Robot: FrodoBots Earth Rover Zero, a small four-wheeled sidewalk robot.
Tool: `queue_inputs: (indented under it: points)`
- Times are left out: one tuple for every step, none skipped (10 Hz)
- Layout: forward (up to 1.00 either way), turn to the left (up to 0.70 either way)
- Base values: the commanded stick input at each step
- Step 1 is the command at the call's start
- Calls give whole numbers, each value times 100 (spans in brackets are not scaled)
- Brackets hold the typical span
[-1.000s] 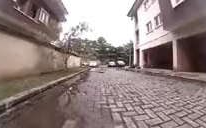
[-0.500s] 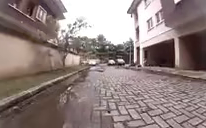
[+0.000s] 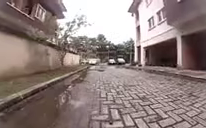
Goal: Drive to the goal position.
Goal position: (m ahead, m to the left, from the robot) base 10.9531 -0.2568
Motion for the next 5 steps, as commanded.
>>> queue_inputs:
  points:
    - [50, 0]
    - [50, 0]
    - [50, 0]
    - [50, 0]
    - [50, 0]
